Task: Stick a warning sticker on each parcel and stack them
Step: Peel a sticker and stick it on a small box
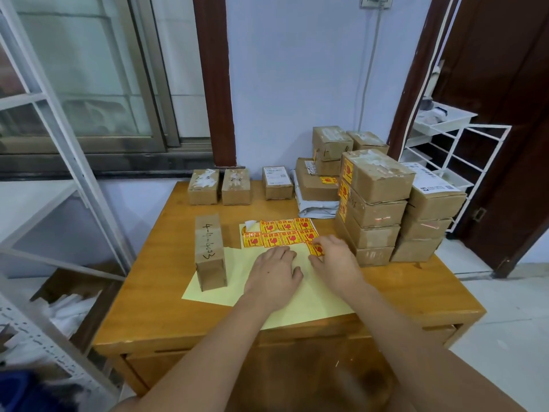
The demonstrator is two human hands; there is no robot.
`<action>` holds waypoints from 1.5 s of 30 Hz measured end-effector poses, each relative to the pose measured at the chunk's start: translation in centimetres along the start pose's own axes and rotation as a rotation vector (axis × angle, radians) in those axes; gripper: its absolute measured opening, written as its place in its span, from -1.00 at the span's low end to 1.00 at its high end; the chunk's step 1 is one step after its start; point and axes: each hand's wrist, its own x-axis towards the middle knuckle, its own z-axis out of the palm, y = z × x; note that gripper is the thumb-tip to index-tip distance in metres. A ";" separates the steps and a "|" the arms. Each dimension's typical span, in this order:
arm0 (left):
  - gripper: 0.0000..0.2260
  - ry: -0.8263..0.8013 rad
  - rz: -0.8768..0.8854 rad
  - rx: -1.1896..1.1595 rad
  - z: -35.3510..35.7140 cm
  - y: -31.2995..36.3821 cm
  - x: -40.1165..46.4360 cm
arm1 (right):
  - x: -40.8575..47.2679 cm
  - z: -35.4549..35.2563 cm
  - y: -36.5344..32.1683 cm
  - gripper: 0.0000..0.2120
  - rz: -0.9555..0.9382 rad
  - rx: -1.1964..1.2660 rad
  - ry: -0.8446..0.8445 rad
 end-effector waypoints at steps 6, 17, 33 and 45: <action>-0.57 0.018 0.011 0.006 0.1 -0.2 0.2 | 0.6 1.5 0.4 -0.70 0.020 -0.077 0.117; -0.58 0.049 0.019 -0.021 0.6 -0.4 0.4 | 0.3 2.3 0.9 -0.82 -0.061 -0.169 0.237; -0.69 0.119 -0.065 -0.401 0.0 -1.1 -0.4 | -0.7 2.9 1.1 -0.95 -0.555 -0.081 0.394; -0.85 0.207 -0.167 -0.542 -0.7 -1.0 -0.2 | -0.7 2.5 0.4 -0.76 -0.472 -0.047 0.318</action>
